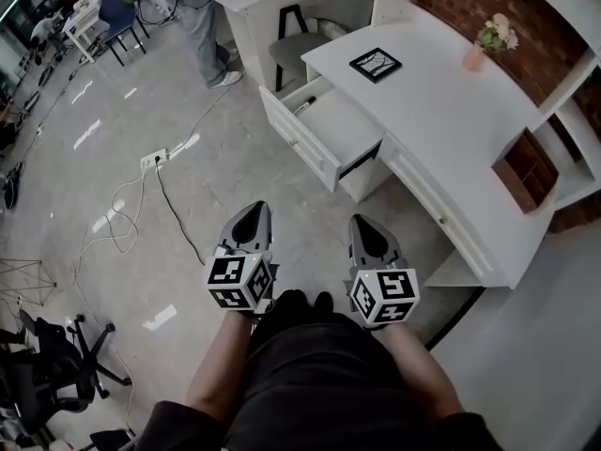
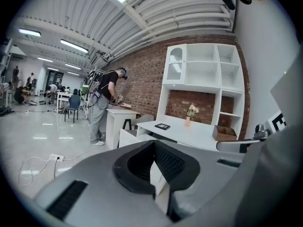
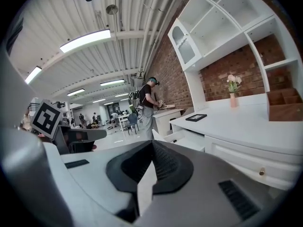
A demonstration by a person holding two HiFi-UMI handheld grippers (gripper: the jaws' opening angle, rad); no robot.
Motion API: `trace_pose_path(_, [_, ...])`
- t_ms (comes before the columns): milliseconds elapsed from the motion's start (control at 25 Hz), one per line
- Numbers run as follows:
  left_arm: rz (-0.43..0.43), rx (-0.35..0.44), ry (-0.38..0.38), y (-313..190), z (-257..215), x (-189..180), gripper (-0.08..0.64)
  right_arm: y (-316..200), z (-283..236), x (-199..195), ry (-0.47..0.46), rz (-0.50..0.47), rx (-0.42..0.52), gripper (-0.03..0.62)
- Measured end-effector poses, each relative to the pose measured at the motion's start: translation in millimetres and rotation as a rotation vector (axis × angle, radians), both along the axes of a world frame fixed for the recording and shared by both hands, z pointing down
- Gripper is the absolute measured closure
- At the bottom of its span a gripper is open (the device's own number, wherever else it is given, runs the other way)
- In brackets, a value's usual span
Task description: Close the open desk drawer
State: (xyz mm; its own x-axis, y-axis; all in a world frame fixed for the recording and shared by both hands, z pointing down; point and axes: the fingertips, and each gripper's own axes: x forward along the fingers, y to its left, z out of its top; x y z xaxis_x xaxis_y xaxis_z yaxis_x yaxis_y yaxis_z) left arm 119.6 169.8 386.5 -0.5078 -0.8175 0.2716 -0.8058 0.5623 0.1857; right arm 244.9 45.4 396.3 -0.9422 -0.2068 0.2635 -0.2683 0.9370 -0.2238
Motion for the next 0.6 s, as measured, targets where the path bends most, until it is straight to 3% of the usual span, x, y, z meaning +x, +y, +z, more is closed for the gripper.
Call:
trace_pose_path(160, [-0.037, 0.018, 0.010, 10, 0, -7, 0.551, 1, 3, -9, 0.004, -0.022, -0.006, 0.588])
trace_pose_path(600, [-0.049, -0.035, 0.054, 9, 24, -57, 0.551, -4, 22, -67, 0.048, -0.045, -0.026, 0.588])
